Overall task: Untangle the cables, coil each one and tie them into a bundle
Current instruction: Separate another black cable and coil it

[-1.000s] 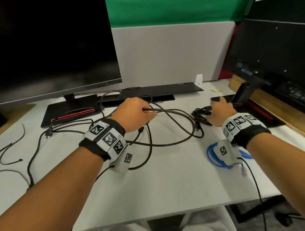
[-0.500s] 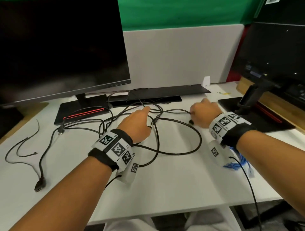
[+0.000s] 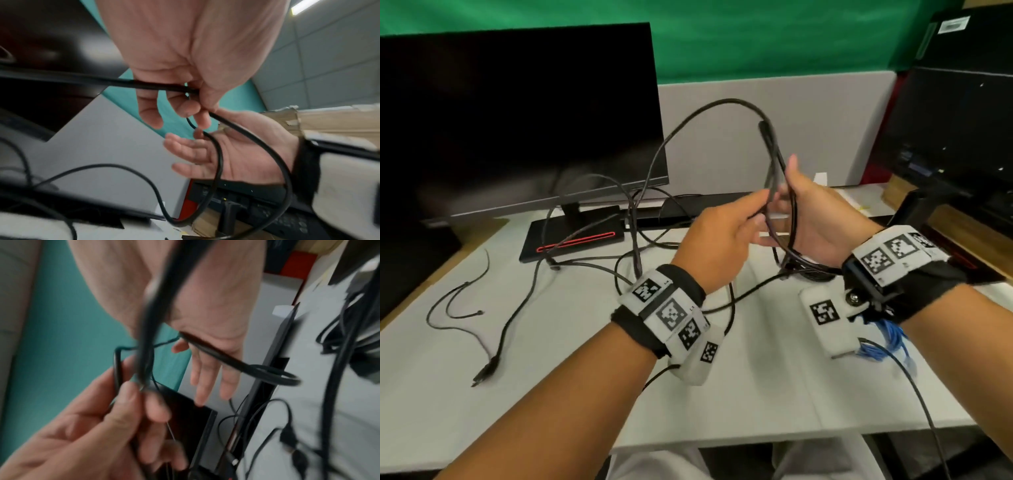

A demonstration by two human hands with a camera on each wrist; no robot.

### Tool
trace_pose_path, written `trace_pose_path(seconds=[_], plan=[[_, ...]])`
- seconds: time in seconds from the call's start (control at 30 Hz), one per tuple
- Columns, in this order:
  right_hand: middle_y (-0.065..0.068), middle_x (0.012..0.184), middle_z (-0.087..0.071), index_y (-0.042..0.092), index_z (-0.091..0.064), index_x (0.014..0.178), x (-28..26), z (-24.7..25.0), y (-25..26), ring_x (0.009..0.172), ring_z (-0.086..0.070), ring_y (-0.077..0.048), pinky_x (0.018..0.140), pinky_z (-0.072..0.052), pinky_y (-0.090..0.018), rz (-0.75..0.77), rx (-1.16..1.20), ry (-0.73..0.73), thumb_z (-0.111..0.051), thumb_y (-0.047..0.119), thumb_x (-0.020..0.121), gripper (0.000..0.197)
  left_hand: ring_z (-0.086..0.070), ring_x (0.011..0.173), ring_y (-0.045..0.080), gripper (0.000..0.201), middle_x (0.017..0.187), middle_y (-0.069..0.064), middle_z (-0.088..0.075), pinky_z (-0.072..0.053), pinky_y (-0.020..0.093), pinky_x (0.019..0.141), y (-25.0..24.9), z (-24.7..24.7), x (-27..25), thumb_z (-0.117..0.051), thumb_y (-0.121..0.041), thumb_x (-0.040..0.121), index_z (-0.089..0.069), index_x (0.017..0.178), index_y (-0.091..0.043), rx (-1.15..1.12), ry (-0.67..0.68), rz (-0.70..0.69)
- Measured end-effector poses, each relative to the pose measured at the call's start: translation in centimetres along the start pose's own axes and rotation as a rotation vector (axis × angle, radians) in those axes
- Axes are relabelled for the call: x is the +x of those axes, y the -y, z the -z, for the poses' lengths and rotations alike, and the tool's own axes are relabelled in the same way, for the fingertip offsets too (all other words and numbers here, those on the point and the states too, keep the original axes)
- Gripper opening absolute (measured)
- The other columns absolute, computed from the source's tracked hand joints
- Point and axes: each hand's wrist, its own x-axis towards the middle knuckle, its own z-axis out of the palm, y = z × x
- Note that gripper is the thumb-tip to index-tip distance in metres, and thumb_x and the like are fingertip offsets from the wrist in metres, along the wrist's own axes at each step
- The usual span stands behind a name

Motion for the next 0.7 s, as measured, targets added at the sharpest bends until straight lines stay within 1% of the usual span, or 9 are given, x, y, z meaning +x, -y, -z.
trace_pose_path(seconds=[0.07,0.13,0.2,0.27,0.33,0.43,0.53,0.63,0.7], plan=[[-0.011,0.113,-0.073,0.012,-0.056,0.112,-0.8,-0.5,1.0,0.094,-0.072,-0.027,0.082,-0.059,-0.045,-0.001,0.065,0.093,-0.049,0.076,0.080,0.072,-0.056,0.067,0.002,0.037,0.071,-0.015,-0.057,-0.050,0.022,0.071,-1.2,-0.5,-0.4,-0.049,-0.008,0.101,-0.061,0.133,-0.020,0.086,0.065,-0.036],[-0.009,0.114,-0.073,0.012,-0.049,0.119,-1.7,-0.7,1.8,0.098,-0.073,-0.028,0.078,-0.061,-0.044,0.040,0.135,0.100,-0.059,0.068,0.077,0.070,-0.050,0.067,0.012,0.033,0.067,-0.013,-0.052,-0.049,0.035,0.072,-1.8,-0.5,-0.9,-0.049,-0.011,0.102,-0.062,0.131,-0.020,0.145,0.127,-0.025],[-0.006,0.095,-0.073,0.010,-0.053,0.106,-2.6,-1.0,2.3,0.079,-0.075,-0.022,0.078,-0.062,-0.042,0.139,0.182,0.023,-0.067,0.040,0.087,0.038,-0.052,0.075,0.020,0.031,0.075,-0.006,-0.054,-0.047,0.041,0.076,-2.3,-0.2,-1.5,-0.047,-0.012,0.103,-0.059,0.130,-0.017,0.216,0.181,-0.001],[-0.002,0.071,-0.059,0.014,-0.049,0.092,-3.3,-1.3,2.9,0.054,-0.061,-0.012,0.076,-0.062,-0.040,0.224,0.253,-0.086,-0.060,0.016,0.096,0.012,-0.055,0.094,0.026,0.038,0.097,0.004,-0.059,-0.046,0.046,0.085,-2.8,0.3,-2.2,-0.045,-0.015,0.104,-0.050,0.141,-0.022,0.398,0.242,0.017],[0.004,0.057,-0.042,0.019,-0.043,0.087,-4.2,-1.5,3.7,0.044,-0.037,-0.007,0.062,-0.059,-0.032,0.282,0.272,-0.129,-0.052,0.012,0.101,0.019,-0.051,0.113,0.025,0.044,0.117,0.002,-0.058,-0.044,0.047,0.095,-2.7,1.1,-3.7,-0.047,-0.023,0.103,-0.042,0.147,-0.028,0.568,0.245,0.052],[0.007,0.052,-0.028,0.021,-0.037,0.084,-6.0,-1.7,5.0,0.043,-0.022,-0.007,0.042,-0.032,-0.021,0.418,0.231,-0.161,-0.048,0.016,0.104,0.023,-0.045,0.123,0.021,0.042,0.130,-0.004,-0.055,-0.041,0.046,0.100,-1.4,3.5,-6.5,-0.055,-0.031,0.098,-0.047,0.139,-0.031,0.753,0.126,0.137],[0.005,0.054,-0.025,0.022,-0.035,0.085,-7.8,-2.3,6.2,0.043,-0.019,-0.009,0.042,-0.023,-0.019,0.586,0.201,-0.213,-0.046,0.020,0.105,0.023,-0.044,0.123,0.022,0.038,0.134,-0.006,-0.047,-0.044,0.047,0.097,0.0,5.5,-9.1,-0.062,-0.034,0.095,-0.054,0.132,-0.031,0.837,0.074,0.274],[0.002,0.055,-0.027,0.020,-0.035,0.089,-9.2,-3.8,7.0,0.043,-0.020,-0.011,0.043,-0.023,-0.021,0.710,0.182,-0.258,-0.044,0.019,0.105,0.018,-0.048,0.121,0.020,0.043,0.140,-0.005,-0.041,-0.047,0.038,0.096,1.0,5.6,-10.2,-0.065,-0.039,0.094,-0.056,0.134,-0.027,0.680,0.113,0.370],[-0.001,0.057,-0.026,0.018,-0.036,0.093,-10.1,-4.7,7.2,0.044,-0.020,-0.013,0.043,-0.025,-0.022,0.751,0.171,-0.276,-0.043,0.019,0.106,0.014,-0.053,0.116,0.017,0.046,0.138,-0.003,-0.045,-0.045,0.029,0.092,1.2,5.6,-9.9,-0.065,-0.042,0.093,-0.057,0.134,-0.023,0.519,0.057,0.414]])
